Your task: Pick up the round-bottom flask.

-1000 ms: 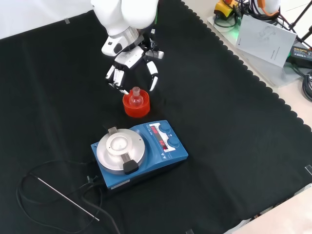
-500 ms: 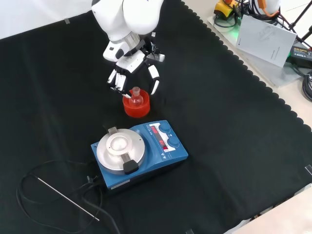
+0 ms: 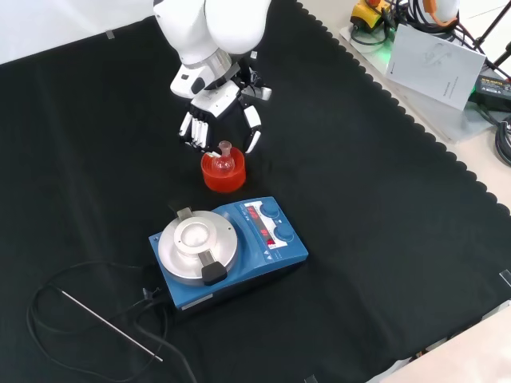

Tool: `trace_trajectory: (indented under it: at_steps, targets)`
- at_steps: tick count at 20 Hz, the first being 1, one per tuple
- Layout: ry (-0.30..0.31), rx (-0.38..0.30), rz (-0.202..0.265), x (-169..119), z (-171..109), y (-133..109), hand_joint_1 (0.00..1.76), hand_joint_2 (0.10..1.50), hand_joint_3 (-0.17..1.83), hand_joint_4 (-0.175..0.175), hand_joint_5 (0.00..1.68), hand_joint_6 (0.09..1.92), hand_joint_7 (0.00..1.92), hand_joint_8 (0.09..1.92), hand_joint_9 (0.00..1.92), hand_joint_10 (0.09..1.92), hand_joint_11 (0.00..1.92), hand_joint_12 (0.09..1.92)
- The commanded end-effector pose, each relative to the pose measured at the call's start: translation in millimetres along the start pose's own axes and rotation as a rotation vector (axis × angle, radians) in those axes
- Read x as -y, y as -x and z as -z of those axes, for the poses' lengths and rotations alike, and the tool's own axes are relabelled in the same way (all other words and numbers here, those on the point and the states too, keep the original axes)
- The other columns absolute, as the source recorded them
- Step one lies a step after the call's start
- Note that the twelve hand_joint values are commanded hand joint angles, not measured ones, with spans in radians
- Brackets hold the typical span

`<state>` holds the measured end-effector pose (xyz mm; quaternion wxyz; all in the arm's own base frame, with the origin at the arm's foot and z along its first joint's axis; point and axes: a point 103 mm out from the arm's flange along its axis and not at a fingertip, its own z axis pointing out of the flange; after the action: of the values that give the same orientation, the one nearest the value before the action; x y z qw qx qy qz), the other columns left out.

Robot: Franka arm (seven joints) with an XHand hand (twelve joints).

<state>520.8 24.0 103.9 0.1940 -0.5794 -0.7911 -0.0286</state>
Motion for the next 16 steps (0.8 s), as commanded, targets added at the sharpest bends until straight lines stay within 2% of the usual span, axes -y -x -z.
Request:
trace_trajectory:
  at_steps: [1,6,10,12,14,16]
  targets:
    - [0.005,-0.005,0.001,1,-1,1,1.04,0.35,0.92,-0.175,0.84,1.01,0.84,0.94,0.90,0.91,0.43,1.42]
    - [0.016,0.000,0.001,0,-1,0,1.08,0.35,0.94,-0.175,0.88,0.98,0.92,0.92,1.07,0.88,0.64,1.34]
    - [0.031,0.007,-0.006,-4,0,-2,1.15,0.35,0.97,-0.175,0.99,0.87,1.04,0.86,1.23,0.81,0.86,1.27]
    - [0.035,0.007,-0.005,-6,0,-3,1.18,0.52,0.82,-0.167,1.17,0.76,1.13,0.80,1.32,0.73,0.95,1.24]
    - [0.039,0.008,-0.005,-8,0,-4,1.20,0.59,0.74,-0.173,1.26,0.67,1.22,0.74,1.40,0.66,1.05,1.18]
    - [0.045,0.008,-0.006,-10,0,-4,1.27,0.59,0.76,-0.094,1.25,0.67,1.34,0.65,1.45,0.60,1.13,1.13]
